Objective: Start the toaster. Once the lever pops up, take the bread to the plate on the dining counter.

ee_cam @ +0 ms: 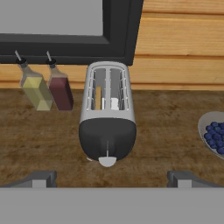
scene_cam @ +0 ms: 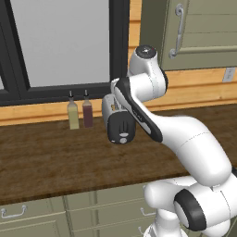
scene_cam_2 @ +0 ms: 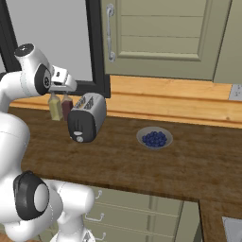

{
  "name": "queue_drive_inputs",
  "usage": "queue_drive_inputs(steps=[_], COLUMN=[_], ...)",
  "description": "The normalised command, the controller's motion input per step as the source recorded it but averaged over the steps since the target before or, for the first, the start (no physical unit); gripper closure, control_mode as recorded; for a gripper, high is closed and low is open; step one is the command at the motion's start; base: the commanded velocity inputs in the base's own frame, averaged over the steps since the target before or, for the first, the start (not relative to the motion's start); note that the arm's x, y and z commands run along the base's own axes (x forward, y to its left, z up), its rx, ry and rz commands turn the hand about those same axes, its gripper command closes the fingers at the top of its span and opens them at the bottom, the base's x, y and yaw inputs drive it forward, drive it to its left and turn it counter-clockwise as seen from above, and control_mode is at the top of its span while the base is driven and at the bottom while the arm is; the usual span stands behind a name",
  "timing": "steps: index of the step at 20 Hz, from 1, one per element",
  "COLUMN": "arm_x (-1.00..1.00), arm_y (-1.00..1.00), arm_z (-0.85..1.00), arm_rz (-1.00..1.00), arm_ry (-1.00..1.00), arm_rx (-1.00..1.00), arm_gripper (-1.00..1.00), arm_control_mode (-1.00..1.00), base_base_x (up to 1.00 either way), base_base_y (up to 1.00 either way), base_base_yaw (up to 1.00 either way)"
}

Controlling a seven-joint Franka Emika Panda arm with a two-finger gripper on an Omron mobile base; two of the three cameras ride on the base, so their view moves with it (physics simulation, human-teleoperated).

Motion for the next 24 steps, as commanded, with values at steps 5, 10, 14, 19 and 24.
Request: queue_drive_inputs(steps=[5, 10, 14, 19, 24], arm_x=[0.0, 0.0, 0.0, 0.0, 0.0], arm_y=[0.0, 0.0, 0.0, 0.0, 0.0], arm_z=[0.0, 0.0, 0.0, 0.0, 0.0], arm_rz=[0.0, 0.0, 0.0, 0.0, 0.0], arm_ry=[0.0, 0.0, 0.0, 0.0, 0.0], arm_rx=[0.0, 0.0, 0.0, 0.0, 0.0], arm_gripper=[-1.0, -1.0, -1.0, -1.0, -1.0], arm_control_mode=[-1.0, -1.0, -1.0, -1.0, -1.0], base_base_x=[0.0, 0.0, 0.0, 0.0, 0.0], base_base_y=[0.0, 0.0, 0.0, 0.0, 0.0], base_base_yaw=[0.0, 0.0, 0.0, 0.0, 0.0])
